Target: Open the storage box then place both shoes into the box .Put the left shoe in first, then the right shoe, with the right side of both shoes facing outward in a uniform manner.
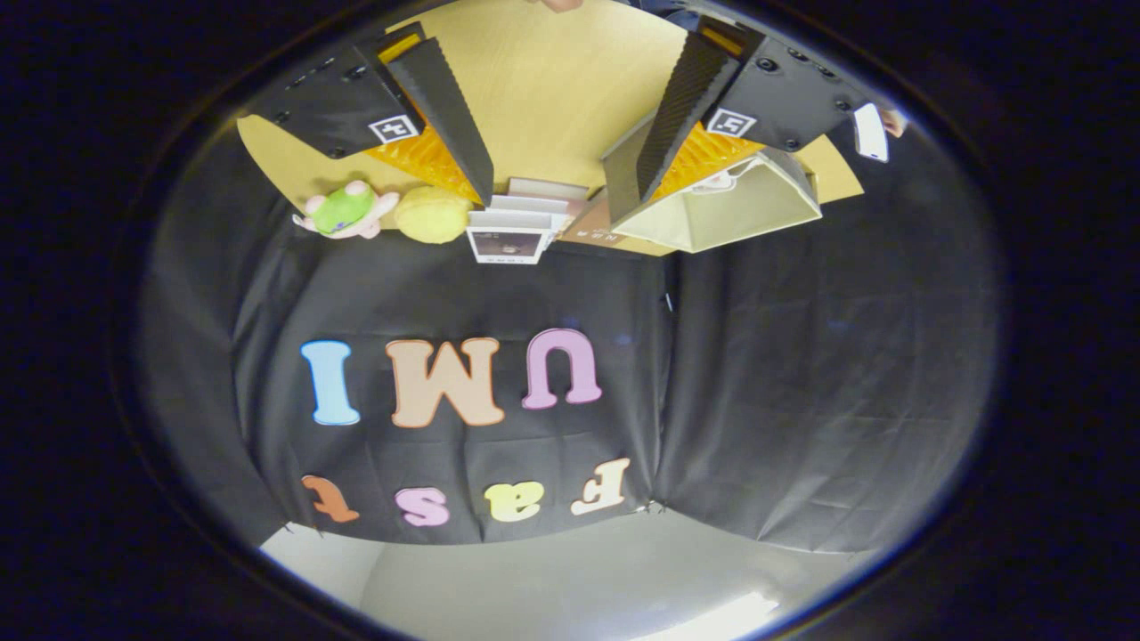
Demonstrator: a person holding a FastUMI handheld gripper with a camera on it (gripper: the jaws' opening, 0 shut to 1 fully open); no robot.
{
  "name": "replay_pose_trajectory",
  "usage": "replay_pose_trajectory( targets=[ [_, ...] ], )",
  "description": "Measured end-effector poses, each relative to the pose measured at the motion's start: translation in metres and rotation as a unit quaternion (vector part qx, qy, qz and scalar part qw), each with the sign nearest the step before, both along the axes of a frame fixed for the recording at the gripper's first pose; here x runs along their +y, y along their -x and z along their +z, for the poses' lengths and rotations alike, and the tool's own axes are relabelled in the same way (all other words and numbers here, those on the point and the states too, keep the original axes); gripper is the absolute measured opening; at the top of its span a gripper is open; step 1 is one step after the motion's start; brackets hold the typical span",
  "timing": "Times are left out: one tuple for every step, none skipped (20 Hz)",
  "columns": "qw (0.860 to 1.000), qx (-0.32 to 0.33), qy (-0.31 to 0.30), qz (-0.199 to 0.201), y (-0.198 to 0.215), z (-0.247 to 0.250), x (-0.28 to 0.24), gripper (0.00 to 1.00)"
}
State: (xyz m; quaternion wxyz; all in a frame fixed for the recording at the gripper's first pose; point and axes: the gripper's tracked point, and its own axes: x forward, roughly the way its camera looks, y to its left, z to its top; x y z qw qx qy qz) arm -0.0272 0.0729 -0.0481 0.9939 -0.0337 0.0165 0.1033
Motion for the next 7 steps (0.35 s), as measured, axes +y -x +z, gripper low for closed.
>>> replay_pose_trajectory(
  targets=[
    [1.0, -0.002, -0.015, 0.002, 0.001, -0.001, -0.005, 1.0],
    [1.0, -0.004, -0.029, 0.005, 0.0, -0.002, -0.01, 1.0],
    [0.999, -0.008, -0.038, 0.007, 0.0, -0.002, -0.016, 1.0],
    [0.999, -0.009, -0.042, 0.008, -0.002, -0.004, -0.022, 1.0],
    [0.999, -0.012, -0.041, 0.007, -0.001, -0.005, -0.027, 1.0],
    [0.999, -0.016, -0.037, 0.006, -0.001, -0.006, -0.031, 1.0],
    [0.999, -0.022, -0.033, 0.004, 0.0, -0.005, -0.036, 1.0]
  ],
)
